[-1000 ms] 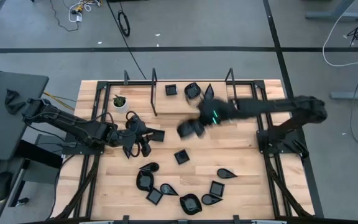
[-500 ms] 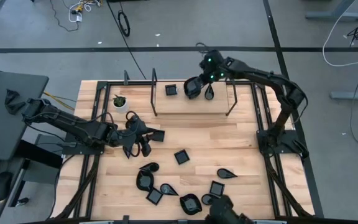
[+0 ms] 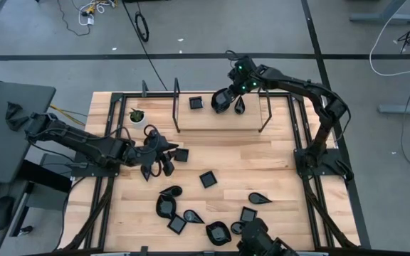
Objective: Pick & Place Mini shaped plates
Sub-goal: Stack the black leaf shaped bowl on top of the other black leaf shaped bowl on the shelf
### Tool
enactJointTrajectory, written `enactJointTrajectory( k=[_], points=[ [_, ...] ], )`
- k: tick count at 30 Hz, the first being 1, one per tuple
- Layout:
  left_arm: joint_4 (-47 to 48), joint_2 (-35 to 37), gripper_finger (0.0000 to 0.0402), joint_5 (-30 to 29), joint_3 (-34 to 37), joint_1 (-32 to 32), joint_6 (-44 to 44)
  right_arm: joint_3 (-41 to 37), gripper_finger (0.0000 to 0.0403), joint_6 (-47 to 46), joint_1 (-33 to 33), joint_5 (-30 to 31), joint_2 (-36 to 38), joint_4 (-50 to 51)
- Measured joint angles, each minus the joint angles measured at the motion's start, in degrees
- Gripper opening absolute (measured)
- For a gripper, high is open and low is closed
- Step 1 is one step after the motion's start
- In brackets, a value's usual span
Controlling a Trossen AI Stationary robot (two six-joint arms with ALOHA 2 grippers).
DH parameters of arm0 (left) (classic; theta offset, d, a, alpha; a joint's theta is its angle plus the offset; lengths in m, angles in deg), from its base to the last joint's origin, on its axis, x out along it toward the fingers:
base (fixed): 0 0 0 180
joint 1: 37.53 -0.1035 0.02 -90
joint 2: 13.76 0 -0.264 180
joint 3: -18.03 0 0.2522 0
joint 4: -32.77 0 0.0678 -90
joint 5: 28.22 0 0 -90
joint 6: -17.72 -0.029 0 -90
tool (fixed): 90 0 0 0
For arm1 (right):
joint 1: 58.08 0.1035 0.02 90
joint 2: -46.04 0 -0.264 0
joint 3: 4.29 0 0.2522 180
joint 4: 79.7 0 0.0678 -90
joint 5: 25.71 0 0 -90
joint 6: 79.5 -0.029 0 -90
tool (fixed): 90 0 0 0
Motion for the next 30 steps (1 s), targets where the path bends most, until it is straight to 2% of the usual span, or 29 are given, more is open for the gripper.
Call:
enactJointTrajectory(
  k=[23, 26, 30],
  points=[
    [0.1, 0.0, 0.0106, 0.1, 0.0, 0.0, 0.0, -0.2, 0.0015, 0.1, 0.1, 0.7, -3.9, -0.1],
    [0.1, 0.0, 0.0106, 0.1, 0.0, 0.0, 0.0, -0.2, 0.0027, 0.4, 0.1, 2.7, -3.9, -0.1],
    [0.1, 0.0, 0.0106, 0.1, 0.0, 0.0, 0.0, -0.2, 0.0064, 0.5, 0.1, 3.2, -3.9, -0.2]
  ],
)
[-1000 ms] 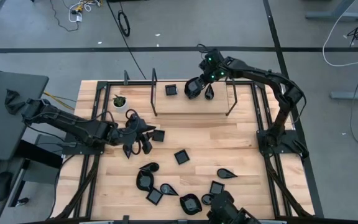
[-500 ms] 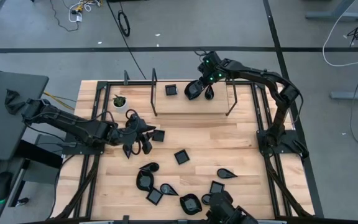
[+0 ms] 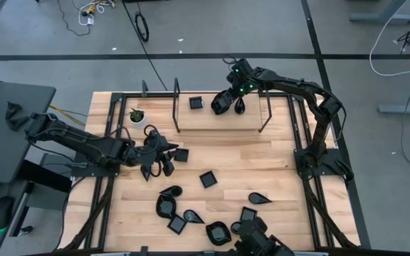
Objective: Pick & Place Mini shaped plates
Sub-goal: Stack the black leaf shaped bowl on top of the other black leaf shaped bowl on the shelf
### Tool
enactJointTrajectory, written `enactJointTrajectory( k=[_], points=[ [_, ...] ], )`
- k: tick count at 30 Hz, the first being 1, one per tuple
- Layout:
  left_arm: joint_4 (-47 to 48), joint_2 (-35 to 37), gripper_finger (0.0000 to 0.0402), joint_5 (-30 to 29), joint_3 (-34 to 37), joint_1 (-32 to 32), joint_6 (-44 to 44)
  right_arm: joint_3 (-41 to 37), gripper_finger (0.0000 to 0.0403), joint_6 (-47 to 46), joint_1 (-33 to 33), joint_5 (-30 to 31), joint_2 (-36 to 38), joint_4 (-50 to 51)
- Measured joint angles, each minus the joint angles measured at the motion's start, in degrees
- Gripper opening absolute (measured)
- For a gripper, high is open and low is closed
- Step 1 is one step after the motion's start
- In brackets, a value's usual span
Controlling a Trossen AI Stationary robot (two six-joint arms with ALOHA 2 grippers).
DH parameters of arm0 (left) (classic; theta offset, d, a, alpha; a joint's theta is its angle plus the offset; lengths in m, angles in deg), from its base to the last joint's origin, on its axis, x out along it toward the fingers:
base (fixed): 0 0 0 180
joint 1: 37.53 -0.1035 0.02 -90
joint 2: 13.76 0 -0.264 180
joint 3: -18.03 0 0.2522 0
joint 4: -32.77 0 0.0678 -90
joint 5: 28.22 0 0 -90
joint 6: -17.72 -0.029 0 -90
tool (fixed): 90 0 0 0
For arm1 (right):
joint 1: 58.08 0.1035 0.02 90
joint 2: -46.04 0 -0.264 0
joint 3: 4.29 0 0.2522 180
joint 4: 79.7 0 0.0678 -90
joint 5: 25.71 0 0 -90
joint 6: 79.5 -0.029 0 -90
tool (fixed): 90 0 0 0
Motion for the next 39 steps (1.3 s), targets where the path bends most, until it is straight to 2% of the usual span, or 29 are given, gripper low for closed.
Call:
enactJointTrajectory(
  k=[7, 14, 20, 28, 35, 39],
  points=[
    [0.0, 0.0, 0.0106, 0.0, 0.0, 0.0, 0.0, 0.0, 0.0144, -0.1, 0.0, 1.9, 0.3, -4.1],
    [0.1, 0.0, 0.0106, 0.0, 0.0, 0.0, 0.0, 0.0, 0.0160, -0.3, 1.3, 3.4, 1.5, -8.5],
    [0.1, 0.0, 0.0106, 0.0, 0.0, 0.0, 0.0, 0.0, 0.0120, -3.5, 1.5, 2.7, 1.4, -2.5],
    [0.1, 0.0, 0.0106, 0.0, 0.0, 0.1, 0.1, 0.0, 0.0013, -2.7, 1.5, 2.8, 1.0, 1.1],
    [0.1, 0.0, 0.0106, 0.0, 0.0, 0.1, 0.1, 0.0, 0.0012, -1.9, 1.5, 2.5, -2.0, 1.2],
    [0.1, 0.0, 0.0106, 0.0, 0.0, 0.1, 0.0, 0.0, 0.0004, -0.2, 1.6, 4.6, -2.0, -0.3]
  ],
)
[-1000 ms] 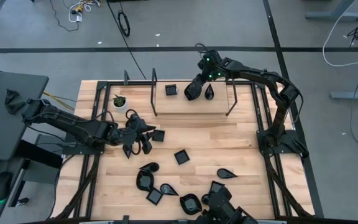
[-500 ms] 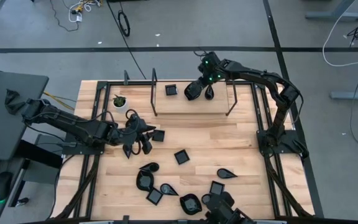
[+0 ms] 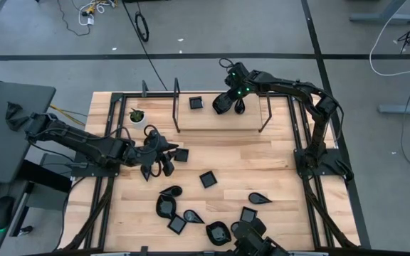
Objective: Pick & Place Mini shaped plates
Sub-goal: Stack the black leaf shaped bowl on top of the other black leaf shaped bowl on the shelf, then stack the black square bowl on top of the other black square bowl on the shelf
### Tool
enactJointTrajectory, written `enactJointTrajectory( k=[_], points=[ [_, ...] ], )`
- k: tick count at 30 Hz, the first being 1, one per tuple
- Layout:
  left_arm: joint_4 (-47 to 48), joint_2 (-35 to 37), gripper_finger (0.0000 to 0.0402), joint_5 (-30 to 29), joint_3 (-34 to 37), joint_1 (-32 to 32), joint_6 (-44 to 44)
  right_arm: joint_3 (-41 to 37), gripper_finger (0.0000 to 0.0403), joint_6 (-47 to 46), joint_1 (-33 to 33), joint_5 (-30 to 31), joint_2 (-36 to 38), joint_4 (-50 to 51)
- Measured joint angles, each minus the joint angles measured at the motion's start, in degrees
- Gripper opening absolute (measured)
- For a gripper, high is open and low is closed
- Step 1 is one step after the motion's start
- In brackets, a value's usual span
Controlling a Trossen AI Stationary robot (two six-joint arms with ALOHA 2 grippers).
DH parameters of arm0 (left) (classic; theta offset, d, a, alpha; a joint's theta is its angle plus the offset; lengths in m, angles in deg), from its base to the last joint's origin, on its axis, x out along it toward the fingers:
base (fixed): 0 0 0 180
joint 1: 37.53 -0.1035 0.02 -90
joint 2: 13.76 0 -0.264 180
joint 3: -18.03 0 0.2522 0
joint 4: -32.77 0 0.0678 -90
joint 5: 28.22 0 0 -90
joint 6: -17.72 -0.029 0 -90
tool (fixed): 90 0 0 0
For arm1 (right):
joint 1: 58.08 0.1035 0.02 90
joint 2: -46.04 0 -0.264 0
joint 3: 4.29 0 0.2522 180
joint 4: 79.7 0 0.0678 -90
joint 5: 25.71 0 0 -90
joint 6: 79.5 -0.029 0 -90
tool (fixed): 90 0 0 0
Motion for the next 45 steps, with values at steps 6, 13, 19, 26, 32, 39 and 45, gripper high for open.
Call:
enactJointTrajectory(
  k=[6, 13, 19, 26, 32, 39, 45],
  points=[
    [0.0, 0.0, 0.0106, 0.0, 0.0, 0.0, 0.0, 0.0, 0.0010, -0.5, 0.0, 0.9, 0.1, -2.0],
    [0.0, 0.0, 0.0106, 0.1, 0.0, 0.0, 0.0, 0.0, 0.0004, -3.6, 0.1, 4.3, 0.1, 0.8],
    [0.0, 0.0, 0.0106, 0.1, 0.0, 0.0, 0.0, 0.0, 0.0005, -1.8, 0.7, 0.3, -0.2, 1.1],
    [0.0, 0.0, 0.0106, 0.1, 0.0, 0.0, 0.0, 0.0, 0.0004, 0.2, 1.6, 1.8, 0.0, -3.0],
    [0.0, 0.0, 0.0106, 0.0, 0.0, 0.0, 0.0, 0.0, 0.0004, 2.7, 8.2, 1.9, 1.6, -12.2],
    [2.9, 0.0, 0.0106, 1.0, 0.0, 1.7, 0.0, 0.1, 0.0004, 7.4, 22.2, 10.6, 4.1, -13.4],
    [6.2, 0.0, 0.0106, 0.3, 0.0, 5.5, 0.2, 0.1, 0.0004, 9.4, 39.0, 13.7, 4.3, -9.8]
  ],
)
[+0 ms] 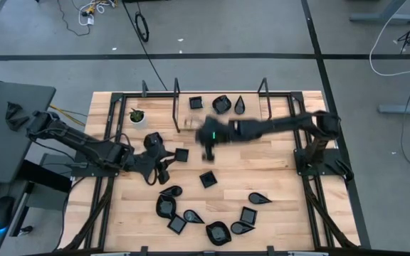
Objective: Pick & Place Mini shaped plates
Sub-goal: Stack the black square bowl on top of the other black square bowl on the shelf
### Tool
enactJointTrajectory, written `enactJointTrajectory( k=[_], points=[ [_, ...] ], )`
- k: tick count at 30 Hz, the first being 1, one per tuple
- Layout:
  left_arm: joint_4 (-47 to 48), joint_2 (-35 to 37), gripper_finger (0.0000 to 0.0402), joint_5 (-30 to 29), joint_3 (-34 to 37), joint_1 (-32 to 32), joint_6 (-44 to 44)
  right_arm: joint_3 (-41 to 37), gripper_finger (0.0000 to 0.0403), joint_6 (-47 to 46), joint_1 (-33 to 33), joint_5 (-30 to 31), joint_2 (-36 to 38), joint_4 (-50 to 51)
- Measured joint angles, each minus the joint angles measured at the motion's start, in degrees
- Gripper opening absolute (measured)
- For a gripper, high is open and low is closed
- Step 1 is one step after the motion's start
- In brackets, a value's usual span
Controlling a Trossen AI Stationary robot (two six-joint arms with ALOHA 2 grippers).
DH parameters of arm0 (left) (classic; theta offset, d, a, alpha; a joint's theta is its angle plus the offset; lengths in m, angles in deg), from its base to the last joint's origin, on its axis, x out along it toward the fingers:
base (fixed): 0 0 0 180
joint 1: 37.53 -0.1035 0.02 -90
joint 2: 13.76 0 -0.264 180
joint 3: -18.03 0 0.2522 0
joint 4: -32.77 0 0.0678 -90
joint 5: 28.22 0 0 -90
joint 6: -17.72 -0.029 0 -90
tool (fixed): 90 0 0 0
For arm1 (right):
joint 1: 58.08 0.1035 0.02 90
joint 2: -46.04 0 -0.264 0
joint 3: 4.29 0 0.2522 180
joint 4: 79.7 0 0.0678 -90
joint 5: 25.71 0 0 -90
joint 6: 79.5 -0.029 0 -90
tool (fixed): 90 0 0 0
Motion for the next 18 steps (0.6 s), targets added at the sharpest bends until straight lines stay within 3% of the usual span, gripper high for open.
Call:
enactJointTrajectory(
  k=[5, 9, 13, 18],
  points=[
    [1.3, 0.0, 0.0106, -3.4, 0.0, 2.4, 1.3, 0.0, 0.0005, -0.1, 11.9, -1.5, 0.0, 3.9],
    [1.6, 0.0, 0.0106, -4.6, 0.0, 2.8, 1.3, -3.4, 0.0020, -1.4, 18.8, -1.6, 0.0, 1.4],
    [1.6, 0.0, 0.0106, -5.3, 0.0, 2.8, 1.3, -10.0, 0.0056, 0.4, 21.5, -1.2, 0.0, -5.7],
    [1.6, 0.0, 0.0106, -5.4, 0.0, 2.3, 1.2, -19.3, 0.0108, 3.7, 21.4, 3.4, 0.0, -17.1]
  ],
)
